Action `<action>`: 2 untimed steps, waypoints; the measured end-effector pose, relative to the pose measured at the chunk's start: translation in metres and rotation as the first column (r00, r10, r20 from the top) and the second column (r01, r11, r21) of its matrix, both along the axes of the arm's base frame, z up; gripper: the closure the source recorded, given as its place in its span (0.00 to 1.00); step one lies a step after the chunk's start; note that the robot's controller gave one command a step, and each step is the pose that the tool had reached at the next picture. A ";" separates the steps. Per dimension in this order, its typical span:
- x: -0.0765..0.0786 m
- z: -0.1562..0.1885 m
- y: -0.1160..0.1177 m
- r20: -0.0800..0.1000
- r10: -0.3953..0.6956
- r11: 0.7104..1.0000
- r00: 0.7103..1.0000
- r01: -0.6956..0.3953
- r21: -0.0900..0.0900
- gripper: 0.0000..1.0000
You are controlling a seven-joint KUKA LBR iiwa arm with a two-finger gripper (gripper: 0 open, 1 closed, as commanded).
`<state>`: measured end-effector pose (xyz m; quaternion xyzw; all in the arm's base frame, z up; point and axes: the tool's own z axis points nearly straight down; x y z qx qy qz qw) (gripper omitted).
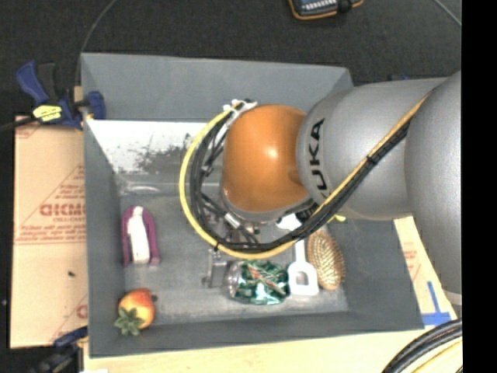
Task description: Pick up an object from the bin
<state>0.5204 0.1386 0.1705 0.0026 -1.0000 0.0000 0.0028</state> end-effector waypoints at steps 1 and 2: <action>0.002 0.004 -0.001 0.008 -0.005 1.000 1.000 0.005 0.001 0.00; -0.010 -0.102 -0.096 0.004 0.090 0.996 0.996 -0.090 -0.001 0.00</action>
Offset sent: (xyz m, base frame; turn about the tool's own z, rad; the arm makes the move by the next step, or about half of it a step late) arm -0.0091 -0.0930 -0.1005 -0.0941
